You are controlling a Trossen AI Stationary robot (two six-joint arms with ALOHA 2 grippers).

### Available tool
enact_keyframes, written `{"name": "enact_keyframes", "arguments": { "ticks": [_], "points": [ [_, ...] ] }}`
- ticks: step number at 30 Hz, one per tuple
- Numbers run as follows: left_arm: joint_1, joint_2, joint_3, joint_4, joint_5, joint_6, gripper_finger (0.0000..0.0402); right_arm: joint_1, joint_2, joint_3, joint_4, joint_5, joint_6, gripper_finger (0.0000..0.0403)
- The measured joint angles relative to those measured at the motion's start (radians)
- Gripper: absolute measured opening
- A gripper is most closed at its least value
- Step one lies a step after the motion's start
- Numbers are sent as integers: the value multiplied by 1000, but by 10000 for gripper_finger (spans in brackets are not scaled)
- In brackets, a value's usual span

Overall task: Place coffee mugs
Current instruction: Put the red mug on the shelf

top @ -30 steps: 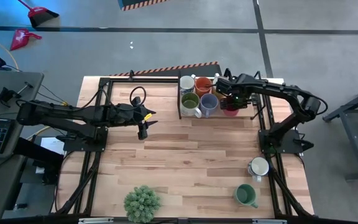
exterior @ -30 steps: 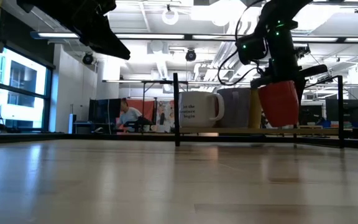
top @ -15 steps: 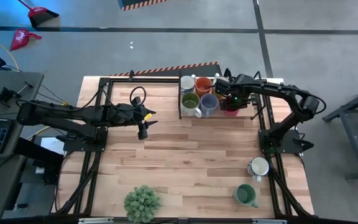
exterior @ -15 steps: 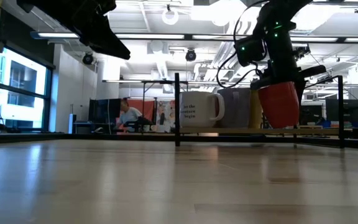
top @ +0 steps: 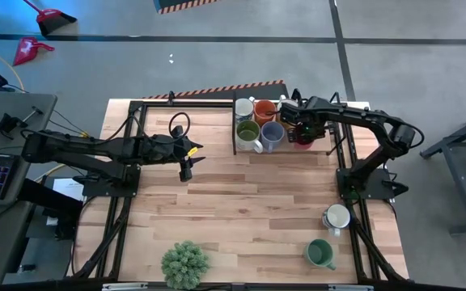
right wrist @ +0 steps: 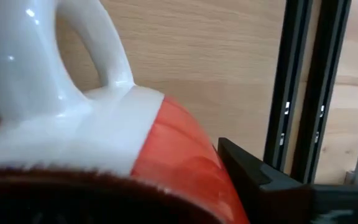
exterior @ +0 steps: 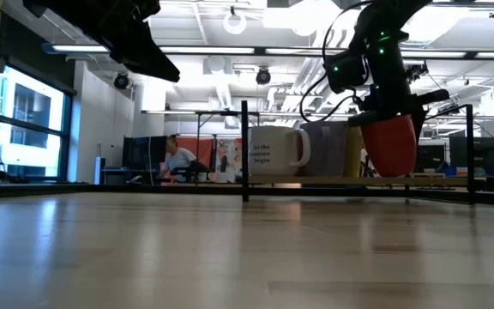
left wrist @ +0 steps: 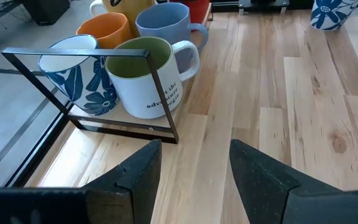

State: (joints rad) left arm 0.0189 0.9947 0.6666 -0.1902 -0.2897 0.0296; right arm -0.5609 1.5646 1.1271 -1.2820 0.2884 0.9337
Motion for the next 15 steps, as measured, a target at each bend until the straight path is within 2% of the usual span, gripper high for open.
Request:
{"name": "enact_keyframes", "arguments": {
  "ticks": [15],
  "points": [
    [0,0,0,0,0,0,180,-2,-1,0,6,-4,-28,78]
  ]
}}
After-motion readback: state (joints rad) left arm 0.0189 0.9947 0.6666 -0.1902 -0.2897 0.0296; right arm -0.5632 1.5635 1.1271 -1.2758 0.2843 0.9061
